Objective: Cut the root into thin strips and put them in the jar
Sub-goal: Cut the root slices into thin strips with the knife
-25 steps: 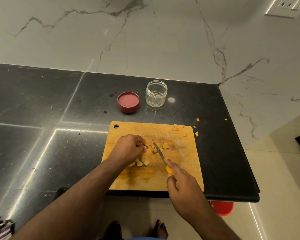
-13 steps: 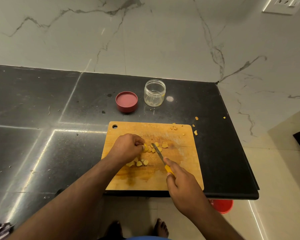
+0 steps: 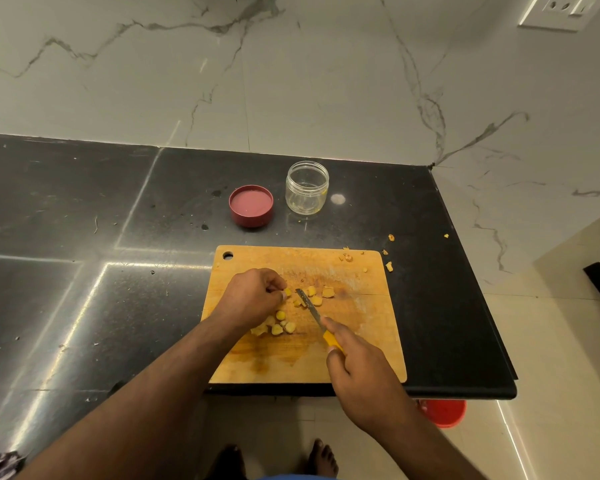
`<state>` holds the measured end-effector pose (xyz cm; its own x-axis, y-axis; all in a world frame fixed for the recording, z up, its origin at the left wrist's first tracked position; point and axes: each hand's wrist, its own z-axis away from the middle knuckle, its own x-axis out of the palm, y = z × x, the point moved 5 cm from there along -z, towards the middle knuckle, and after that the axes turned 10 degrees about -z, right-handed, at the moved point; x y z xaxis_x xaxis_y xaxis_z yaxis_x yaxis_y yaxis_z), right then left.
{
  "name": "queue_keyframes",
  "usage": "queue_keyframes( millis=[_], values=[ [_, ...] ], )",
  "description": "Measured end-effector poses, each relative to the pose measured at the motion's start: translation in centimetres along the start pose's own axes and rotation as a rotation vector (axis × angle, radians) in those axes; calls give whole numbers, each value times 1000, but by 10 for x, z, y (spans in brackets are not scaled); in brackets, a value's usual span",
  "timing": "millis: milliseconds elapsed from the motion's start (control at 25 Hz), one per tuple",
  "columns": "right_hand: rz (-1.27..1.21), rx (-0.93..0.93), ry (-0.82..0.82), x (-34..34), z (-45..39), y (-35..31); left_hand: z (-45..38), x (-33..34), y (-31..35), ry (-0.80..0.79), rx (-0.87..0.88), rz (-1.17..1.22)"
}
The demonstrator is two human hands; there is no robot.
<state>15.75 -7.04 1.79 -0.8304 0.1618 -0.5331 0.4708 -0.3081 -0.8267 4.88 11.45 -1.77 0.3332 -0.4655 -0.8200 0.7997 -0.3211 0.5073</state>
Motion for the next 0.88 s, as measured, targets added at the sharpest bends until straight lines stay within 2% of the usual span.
queue_keyframes(
  millis=[320,440,600,800,880],
  values=[
    [19,-25,21,9,-6,1,1,0,2,12,5,-4],
    [-7,13,72,-4,-6,14,1,-3,2,-7,31,-14],
    [-12,101,143,-27,0,39,-3,-12,2,47,59,-18],
    [-32,130,150,-31,1,43,0,5,28,10,309,-293],
    [-45,143,146,-29,1,43,2,19,41,-25,355,-399]
  ],
)
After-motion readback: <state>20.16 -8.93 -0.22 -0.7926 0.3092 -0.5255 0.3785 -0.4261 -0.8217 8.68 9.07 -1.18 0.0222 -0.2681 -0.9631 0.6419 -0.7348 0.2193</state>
